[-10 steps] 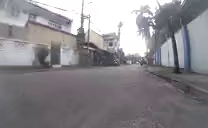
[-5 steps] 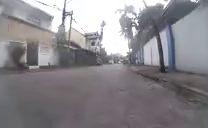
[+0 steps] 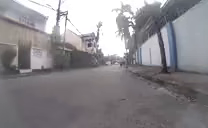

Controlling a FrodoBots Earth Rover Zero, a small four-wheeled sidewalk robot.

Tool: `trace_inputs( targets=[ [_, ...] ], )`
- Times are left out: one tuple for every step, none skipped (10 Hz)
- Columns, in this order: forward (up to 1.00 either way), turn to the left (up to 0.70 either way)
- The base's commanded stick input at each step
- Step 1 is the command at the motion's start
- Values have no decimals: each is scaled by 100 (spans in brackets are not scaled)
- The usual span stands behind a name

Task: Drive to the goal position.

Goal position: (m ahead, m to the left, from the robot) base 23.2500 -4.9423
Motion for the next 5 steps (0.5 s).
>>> trace_inputs(
  targets=[
    [100, 0],
    [100, 0],
    [100, 0],
    [100, 0],
    [100, 0]
  ],
)
